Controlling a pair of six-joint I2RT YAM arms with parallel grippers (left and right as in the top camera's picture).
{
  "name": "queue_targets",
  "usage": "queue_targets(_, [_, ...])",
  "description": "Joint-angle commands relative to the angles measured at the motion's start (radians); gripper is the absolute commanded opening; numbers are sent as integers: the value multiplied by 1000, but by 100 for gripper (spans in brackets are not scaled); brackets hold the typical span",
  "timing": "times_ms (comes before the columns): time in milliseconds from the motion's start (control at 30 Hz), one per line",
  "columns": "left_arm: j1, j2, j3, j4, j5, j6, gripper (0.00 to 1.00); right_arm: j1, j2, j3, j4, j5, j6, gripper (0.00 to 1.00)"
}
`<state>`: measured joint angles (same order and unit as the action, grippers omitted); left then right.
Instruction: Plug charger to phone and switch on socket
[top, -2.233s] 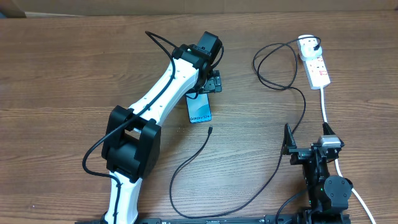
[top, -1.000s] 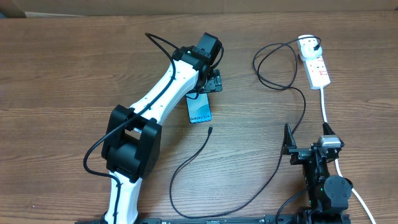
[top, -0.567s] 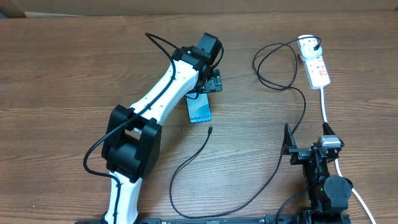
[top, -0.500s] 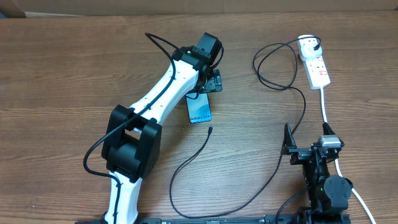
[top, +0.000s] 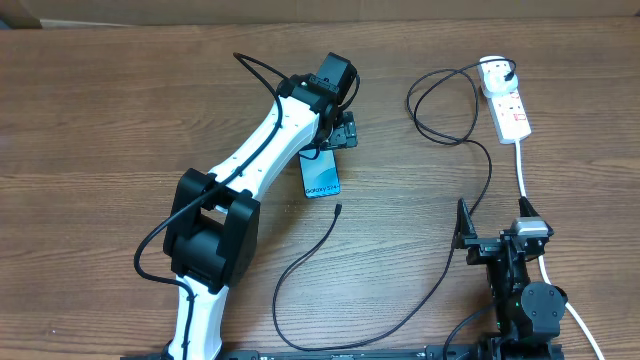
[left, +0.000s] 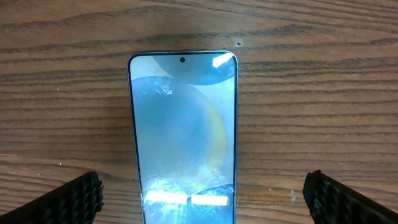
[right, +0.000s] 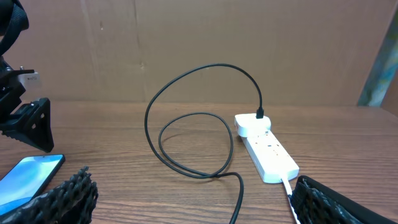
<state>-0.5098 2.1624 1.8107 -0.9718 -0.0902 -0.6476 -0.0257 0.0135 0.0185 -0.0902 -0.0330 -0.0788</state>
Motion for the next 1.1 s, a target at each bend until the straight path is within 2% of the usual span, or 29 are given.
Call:
queue_targets(0, [6,26,-10,1,-18,-3,100,-3,-11,-10,6,10,-1,100])
queue_targets(600, [12,26,-23,-28,-20,-3,100,-3,-11,-10,6,10,-1,100])
queue_targets(1067, [10,26,-106,58,4,-3,100,-3,-11,-10,6,10,-1,100])
